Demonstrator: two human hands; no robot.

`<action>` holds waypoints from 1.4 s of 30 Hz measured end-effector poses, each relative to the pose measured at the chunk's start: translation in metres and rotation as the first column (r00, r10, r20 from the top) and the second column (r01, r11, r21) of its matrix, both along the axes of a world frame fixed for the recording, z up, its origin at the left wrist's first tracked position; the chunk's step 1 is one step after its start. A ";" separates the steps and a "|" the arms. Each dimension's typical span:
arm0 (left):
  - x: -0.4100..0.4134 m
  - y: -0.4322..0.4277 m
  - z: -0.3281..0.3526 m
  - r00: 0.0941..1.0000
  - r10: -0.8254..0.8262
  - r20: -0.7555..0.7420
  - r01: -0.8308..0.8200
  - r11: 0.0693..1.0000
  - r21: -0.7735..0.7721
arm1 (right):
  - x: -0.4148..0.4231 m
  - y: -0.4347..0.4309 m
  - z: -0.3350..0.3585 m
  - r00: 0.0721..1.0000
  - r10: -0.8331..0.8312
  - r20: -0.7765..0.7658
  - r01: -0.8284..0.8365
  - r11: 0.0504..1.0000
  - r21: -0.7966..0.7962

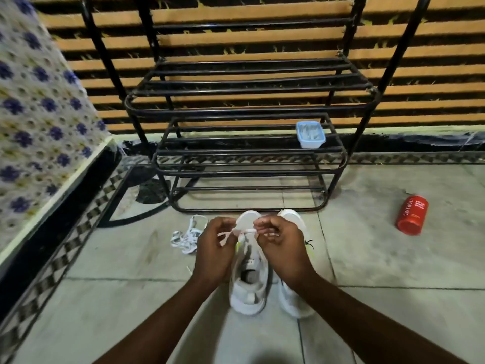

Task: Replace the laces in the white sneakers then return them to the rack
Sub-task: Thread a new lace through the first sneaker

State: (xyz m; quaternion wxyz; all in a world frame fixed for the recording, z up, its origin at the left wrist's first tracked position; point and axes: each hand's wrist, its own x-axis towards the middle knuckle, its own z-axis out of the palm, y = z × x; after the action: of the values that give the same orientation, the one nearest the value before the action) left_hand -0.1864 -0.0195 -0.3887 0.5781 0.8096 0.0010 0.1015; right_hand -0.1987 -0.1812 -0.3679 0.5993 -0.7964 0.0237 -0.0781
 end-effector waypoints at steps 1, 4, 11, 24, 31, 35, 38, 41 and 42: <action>-0.003 0.010 -0.008 1.000 0.013 -0.011 -0.013 0.999 0.035 | -0.003 0.005 -0.004 1.000 0.010 -0.003 -0.010 1.000 -0.013; -0.011 0.037 -0.034 0.993 0.094 -0.071 -0.080 0.980 0.180 | -0.006 0.017 -0.014 1.000 0.030 -0.002 -0.030 0.999 -0.015; -0.025 0.094 -0.078 0.966 0.133 -0.223 0.008 0.842 0.539 | 0.002 0.037 -0.030 0.991 0.128 -0.032 -0.132 0.977 -0.167; -0.028 0.084 -0.029 0.985 0.070 0.157 -0.106 0.966 0.237 | 0.007 0.045 -0.024 0.972 0.228 0.051 -0.203 0.933 -0.298; -0.005 0.071 0.060 0.992 -0.042 0.120 0.069 0.970 -0.234 | 0.034 0.080 -0.003 0.807 0.585 -0.077 -0.572 0.808 0.144; 0.003 0.074 0.079 0.998 -0.021 0.053 0.047 0.836 -0.547 | 0.043 0.097 -0.007 0.825 0.553 -0.121 -0.542 0.833 0.112; 0.007 0.090 0.078 0.983 0.180 -0.041 -0.169 0.786 -0.594 | 0.052 0.095 -0.002 0.915 0.397 -0.073 -0.393 0.917 0.067; 0.004 0.117 0.049 0.922 0.383 -0.063 -0.385 0.922 -0.039 | 0.062 0.085 0.016 0.946 0.325 0.000 -0.324 0.943 0.079; 0.000 0.127 0.034 0.914 0.390 -0.108 -0.361 0.907 0.218 | 0.065 0.081 0.023 0.945 0.325 0.016 -0.326 0.944 0.055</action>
State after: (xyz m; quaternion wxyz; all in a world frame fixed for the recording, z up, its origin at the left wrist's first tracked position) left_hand -0.1868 0.1074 -0.3545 0.4644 0.8518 0.1903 0.1501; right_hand -0.1334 -0.0999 -0.3451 0.6265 -0.7716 -0.1080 0.0197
